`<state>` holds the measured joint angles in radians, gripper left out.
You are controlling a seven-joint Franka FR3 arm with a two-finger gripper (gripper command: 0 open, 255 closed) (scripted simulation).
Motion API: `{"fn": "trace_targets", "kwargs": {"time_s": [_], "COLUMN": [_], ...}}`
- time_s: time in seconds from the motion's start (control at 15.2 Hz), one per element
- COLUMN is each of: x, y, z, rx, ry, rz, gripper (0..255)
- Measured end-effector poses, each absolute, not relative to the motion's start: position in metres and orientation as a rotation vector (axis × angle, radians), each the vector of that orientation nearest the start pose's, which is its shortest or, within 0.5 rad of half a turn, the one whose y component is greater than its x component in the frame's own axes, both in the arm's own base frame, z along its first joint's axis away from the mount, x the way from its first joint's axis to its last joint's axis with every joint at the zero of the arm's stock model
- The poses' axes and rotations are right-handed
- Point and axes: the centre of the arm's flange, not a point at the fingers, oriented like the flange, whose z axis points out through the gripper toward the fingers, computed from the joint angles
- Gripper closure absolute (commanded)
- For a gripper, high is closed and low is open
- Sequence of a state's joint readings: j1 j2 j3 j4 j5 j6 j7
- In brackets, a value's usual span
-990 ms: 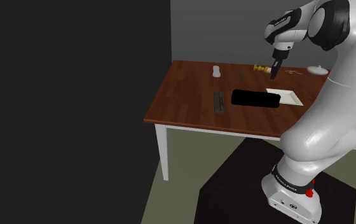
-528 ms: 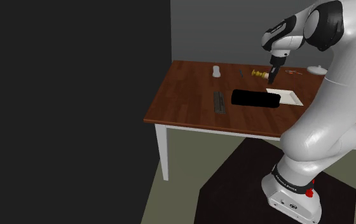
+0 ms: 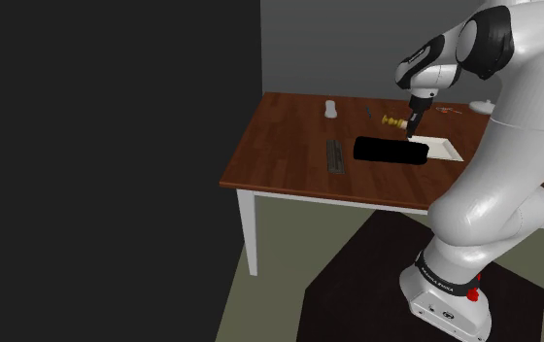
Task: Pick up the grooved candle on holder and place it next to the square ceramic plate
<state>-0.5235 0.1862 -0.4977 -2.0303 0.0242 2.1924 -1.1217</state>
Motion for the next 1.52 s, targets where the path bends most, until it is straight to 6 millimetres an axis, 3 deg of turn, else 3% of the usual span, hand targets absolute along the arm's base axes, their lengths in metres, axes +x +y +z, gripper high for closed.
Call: {"fn": "trace_targets", "kwargs": {"time_s": [0.4, 0.46, 0.86, 1.19, 1.52], "x": [0.309, 0.309, 0.309, 0.313, 0.312], "y": [-0.491, -0.491, -0.491, -0.490, -0.489], "z": [0.364, 0.364, 0.364, 0.408, 0.414], "rx": [-3.169, -3.169, -3.169, -3.170, -3.169], "ry": [-0.148, -0.148, -0.148, -0.149, -0.148], "rz": [0.096, 0.096, 0.096, 0.095, 0.096], "gripper": [255, 0, 0, 0, 0]}}
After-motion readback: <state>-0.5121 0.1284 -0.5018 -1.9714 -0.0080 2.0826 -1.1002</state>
